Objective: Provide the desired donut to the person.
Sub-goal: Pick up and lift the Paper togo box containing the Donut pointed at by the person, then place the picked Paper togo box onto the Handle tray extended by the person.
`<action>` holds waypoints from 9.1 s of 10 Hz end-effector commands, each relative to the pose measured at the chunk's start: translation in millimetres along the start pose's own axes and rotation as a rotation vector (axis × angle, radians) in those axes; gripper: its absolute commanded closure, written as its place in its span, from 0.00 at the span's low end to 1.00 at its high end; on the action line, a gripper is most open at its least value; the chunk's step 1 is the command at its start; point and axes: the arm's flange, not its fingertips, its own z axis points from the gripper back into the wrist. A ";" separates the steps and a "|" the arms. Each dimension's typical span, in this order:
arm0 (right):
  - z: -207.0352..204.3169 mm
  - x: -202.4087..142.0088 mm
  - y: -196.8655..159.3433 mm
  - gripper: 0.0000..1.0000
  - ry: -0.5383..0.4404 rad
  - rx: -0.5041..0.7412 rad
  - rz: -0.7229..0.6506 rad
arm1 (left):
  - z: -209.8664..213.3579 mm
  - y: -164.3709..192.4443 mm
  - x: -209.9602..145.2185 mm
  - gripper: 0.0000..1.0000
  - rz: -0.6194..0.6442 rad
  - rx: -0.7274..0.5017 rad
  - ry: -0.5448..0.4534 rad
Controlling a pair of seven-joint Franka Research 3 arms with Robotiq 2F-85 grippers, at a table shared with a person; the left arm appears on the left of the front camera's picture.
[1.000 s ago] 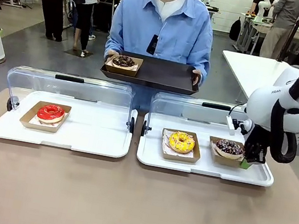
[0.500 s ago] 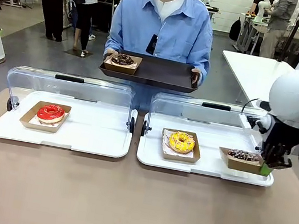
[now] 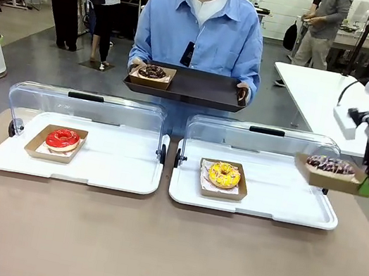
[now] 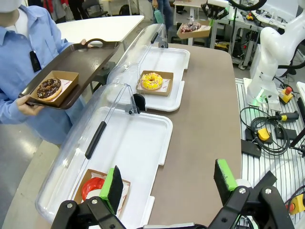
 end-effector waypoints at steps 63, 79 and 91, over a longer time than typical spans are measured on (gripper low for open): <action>-0.7 247.5 -204.2 0.99 -0.092 -0.109 0.079 | 1.3 -0.1 0.4 0.00 -0.007 -0.004 -0.014; 3.8 238.7 -198.7 0.00 -0.094 -0.069 0.097 | 1.3 -0.1 0.4 0.00 -0.007 -0.004 -0.014; 29.5 11.7 -118.0 0.00 -0.193 -0.056 -0.033 | 1.3 -0.1 0.4 0.00 -0.007 -0.004 -0.014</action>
